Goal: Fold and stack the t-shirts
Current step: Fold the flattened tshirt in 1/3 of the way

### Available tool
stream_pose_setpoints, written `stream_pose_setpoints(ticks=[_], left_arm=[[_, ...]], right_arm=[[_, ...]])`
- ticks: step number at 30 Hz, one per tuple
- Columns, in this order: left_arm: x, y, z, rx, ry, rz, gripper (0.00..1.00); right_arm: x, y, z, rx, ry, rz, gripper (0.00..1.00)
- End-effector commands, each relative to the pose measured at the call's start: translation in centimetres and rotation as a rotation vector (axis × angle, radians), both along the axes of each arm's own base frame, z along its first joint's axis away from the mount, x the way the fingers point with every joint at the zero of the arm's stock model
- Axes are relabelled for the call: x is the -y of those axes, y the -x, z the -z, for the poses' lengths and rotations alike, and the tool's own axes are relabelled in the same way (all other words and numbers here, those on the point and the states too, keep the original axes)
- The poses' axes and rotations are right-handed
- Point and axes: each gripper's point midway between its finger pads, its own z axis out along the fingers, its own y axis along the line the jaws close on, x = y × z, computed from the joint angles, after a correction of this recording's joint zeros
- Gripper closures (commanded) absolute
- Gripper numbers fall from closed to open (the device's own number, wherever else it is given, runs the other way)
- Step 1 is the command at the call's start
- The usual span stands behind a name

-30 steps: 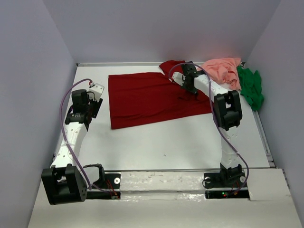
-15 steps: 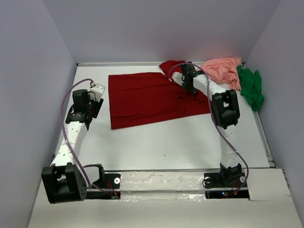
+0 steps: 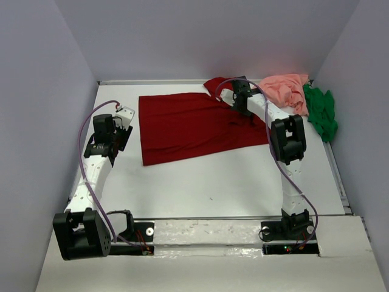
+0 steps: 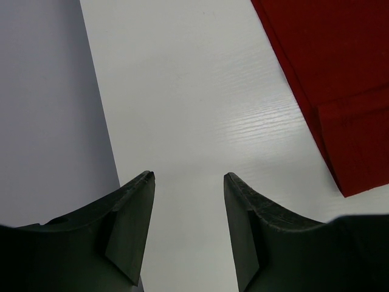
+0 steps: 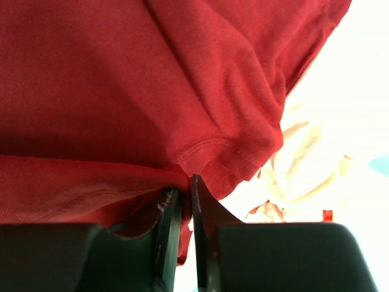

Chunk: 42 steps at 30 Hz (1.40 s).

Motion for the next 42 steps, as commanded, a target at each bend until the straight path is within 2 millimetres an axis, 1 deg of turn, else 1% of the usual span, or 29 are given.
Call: stream_pose_setpoints(ticks=[1, 2, 3, 5, 6, 7, 12, 13, 18, 19, 20, 23, 26, 29, 30, 33, 34, 35, 36, 37, 38, 41, 42], left_arm=[[0.3, -0.8, -1.9, 0.05, 0.007, 0.006, 0.39], [0.2, -0.8, -1.9, 0.051, 0.006, 0.005, 0.39], [0.2, -0.8, -1.9, 0.052, 0.006, 0.005, 0.39], [0.3, -0.8, -1.8, 0.048, 0.007, 0.006, 0.39], [0.3, -0.8, -1.8, 0.048, 0.007, 0.006, 0.39], [0.3, -0.8, -1.8, 0.048, 0.007, 0.006, 0.39], [0.3, -0.7, -1.7, 0.045, 0.004, 0.008, 0.39], [0.3, -0.7, -1.6, 0.044, 0.004, 0.008, 0.39], [0.3, -0.5, -1.3, 0.037, 0.004, 0.009, 0.39], [0.3, -0.4, -1.3, 0.036, 0.002, 0.01, 0.39], [0.3, -0.4, -1.2, 0.035, 0.001, 0.011, 0.39], [0.3, -0.5, -1.3, 0.037, 0.002, 0.01, 0.39], [0.3, -0.7, -1.5, 0.04, 0.005, 0.008, 0.39], [0.3, -0.7, -1.7, 0.044, 0.007, 0.006, 0.39], [0.3, -0.7, -1.9, 0.047, 0.006, 0.007, 0.39], [0.3, -0.8, -2.0, 0.05, 0.005, 0.007, 0.39], [0.3, -0.8, -2.0, 0.052, 0.008, 0.005, 0.39], [0.3, -0.8, -2.2, 0.053, 0.008, 0.005, 0.39], [0.5, -0.9, -2.2, 0.054, 0.015, 0.013, 0.39], [0.8, -1.0, -2.4, 0.059, 0.026, 0.029, 0.39], [0.8, -0.9, -2.4, 0.06, 0.027, 0.031, 0.39], [0.9, -0.9, -2.7, 0.07, 0.031, 0.034, 0.39], [0.9, -0.8, -2.7, 0.068, 0.029, 0.035, 0.39]], right_arm=[[0.1, -2.2, -2.5, 0.099, -0.001, 0.011, 0.78], [0.1, -2.2, -2.5, 0.097, 0.003, 0.01, 0.77], [0.1, -2.2, -2.5, 0.099, 0.003, 0.01, 0.73], [0.2, -2.2, -2.6, 0.102, 0.006, 0.011, 0.7], [0.2, -2.2, -2.7, 0.107, 0.004, 0.011, 0.66], [0.2, -2.2, -2.7, 0.107, 0.004, 0.011, 0.64], [0.1, -2.8, -3.1, 0.129, 0.01, 0.005, 0.6], [0.2, -2.8, -2.9, 0.125, 0.016, 0.004, 0.59], [0.0, -4.3, -2.9, 0.156, 0.031, 0.001, 0.57], [-0.1, -4.8, -3.5, 0.174, 0.032, 0.001, 0.57], [-0.1, -5.0, -3.1, 0.172, 0.035, 0.002, 0.57], [-0.2, -5.6, -3.6, 0.193, 0.034, 0.006, 0.56], [-0.2, -5.7, -4.4, 0.214, 0.024, 0.014, 0.55], [-0.1, -4.7, -5.3, 0.213, 0.006, 0.019, 0.55], [0.1, -3.8, -5.8, 0.209, -0.002, 0.023, 0.58], [0.2, -2.2, -6.5, 0.203, -0.035, 0.034, 0.67], [0.4, -1.1, -5.7, 0.173, -0.036, 0.038, 0.8], [0.3, -0.4, -7.0, 0.188, -0.067, 0.041, 0.85], [0.3, 0.3, -7.0, 0.177, -0.078, 0.044, 0.91], [0.4, 1.0, -6.9, 0.16, -0.085, 0.048, 1.0], [0.4, 2.1, -6.7, 0.141, -0.107, 0.055, 1.0], [0.3, 3.8, -5.7, 0.088, -0.135, 0.064, 1.0], [0.3, 4.1, -5.3, 0.076, -0.139, 0.068, 1.0]])
